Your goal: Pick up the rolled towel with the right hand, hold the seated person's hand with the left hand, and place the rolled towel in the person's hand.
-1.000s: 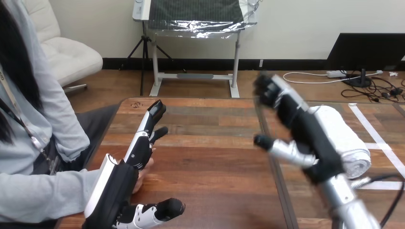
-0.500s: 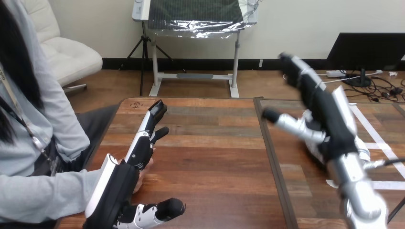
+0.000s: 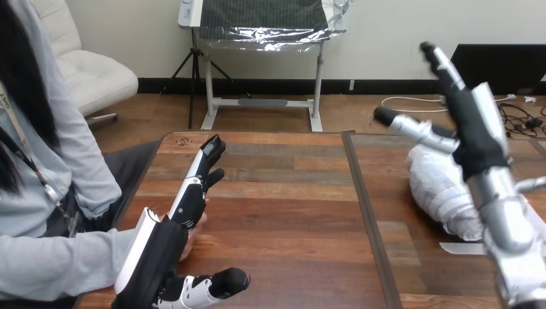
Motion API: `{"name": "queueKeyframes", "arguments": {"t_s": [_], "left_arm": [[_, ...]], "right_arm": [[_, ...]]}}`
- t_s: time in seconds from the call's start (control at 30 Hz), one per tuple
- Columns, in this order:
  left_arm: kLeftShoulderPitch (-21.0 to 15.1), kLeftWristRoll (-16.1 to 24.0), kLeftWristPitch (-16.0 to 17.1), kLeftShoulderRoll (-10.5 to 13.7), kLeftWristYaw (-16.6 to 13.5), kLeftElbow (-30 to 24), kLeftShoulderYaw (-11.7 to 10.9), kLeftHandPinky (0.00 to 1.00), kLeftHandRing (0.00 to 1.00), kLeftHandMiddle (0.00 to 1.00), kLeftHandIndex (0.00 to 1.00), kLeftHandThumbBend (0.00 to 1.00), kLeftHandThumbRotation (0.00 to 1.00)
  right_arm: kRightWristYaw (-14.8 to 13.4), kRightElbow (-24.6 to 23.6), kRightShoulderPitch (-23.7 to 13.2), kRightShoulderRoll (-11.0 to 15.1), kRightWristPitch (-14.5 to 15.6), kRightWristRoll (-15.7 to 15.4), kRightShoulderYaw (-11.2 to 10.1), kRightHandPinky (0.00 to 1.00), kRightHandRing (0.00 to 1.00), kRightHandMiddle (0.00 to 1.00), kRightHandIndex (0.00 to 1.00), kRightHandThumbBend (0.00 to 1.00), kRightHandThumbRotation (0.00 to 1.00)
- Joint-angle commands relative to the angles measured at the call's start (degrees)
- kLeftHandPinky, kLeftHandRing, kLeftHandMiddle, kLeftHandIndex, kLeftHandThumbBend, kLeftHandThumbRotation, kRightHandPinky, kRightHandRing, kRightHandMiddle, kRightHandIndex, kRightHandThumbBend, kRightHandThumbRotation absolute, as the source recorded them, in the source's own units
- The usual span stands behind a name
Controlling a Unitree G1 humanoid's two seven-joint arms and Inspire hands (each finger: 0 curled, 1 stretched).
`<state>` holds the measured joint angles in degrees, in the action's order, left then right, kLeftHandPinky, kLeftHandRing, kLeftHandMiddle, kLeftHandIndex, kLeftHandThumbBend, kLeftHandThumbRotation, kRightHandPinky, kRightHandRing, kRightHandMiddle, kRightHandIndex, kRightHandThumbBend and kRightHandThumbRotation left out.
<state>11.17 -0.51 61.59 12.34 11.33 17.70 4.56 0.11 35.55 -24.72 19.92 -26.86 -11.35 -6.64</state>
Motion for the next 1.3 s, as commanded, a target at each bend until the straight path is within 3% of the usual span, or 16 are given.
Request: {"name": "queueKeyframes", "arguments": {"t_s": [0.0, 0.33, 0.6, 0.93, 1.1, 1.27], "left_arm": [[-2.87, -1.18, 0.78, -0.82, 0.1, -0.85, 0.05, 0.96, 1.0, 1.0, 1.0, 1.0, 0.77], [-2.57, -0.64, 0.85, -1.34, -0.29, -1.33, -0.07, 1.0, 1.0, 1.0, 1.0, 1.0, 0.77], [-2.29, 0.17, 0.93, -1.68, -0.72, -1.76, -0.46, 1.0, 1.0, 1.0, 1.0, 1.0, 0.77], [-1.74, 0.21, 0.71, -1.79, -0.52, -2.46, -0.54, 1.0, 1.0, 1.0, 1.0, 1.0, 0.78], [-1.66, -1.28, 0.53, -1.62, 0.19, -2.66, 0.19, 1.0, 1.0, 1.0, 1.0, 1.0, 0.77], [-1.5, -1.09, 0.54, -1.66, 0.15, -2.97, 0.13, 1.0, 1.0, 1.0, 1.0, 1.0, 0.77]], "right_arm": [[-1.51, -1.03, -8.22, 2.96, 2.91, -1.1, -0.1, 1.0, 1.0, 1.0, 0.98, 1.0, 0.55], [-3.8, 4.17, -14.45, 5.58, 8.05, -4.01, 0.75, 0.93, 1.0, 1.0, 0.99, 1.0, 0.57], [-4.57, 8.88, -18.24, 6.8, 10.21, -5.33, 1.65, 0.87, 1.0, 1.0, 0.99, 1.0, 0.59], [-5.27, 17.83, -24.71, 8.09, 14.18, -7.11, 3.33, 0.79, 1.0, 1.0, 1.0, 1.0, 0.59], [-6.2, 22.74, -27.51, 8.58, 14.59, -8.04, 4.31, 0.78, 1.0, 1.0, 1.0, 1.0, 0.56], [-7.08, 27.98, -30.73, 8.84, 16.92, -9.2, 5.33, 0.81, 1.0, 1.0, 1.0, 1.0, 0.55]]}}
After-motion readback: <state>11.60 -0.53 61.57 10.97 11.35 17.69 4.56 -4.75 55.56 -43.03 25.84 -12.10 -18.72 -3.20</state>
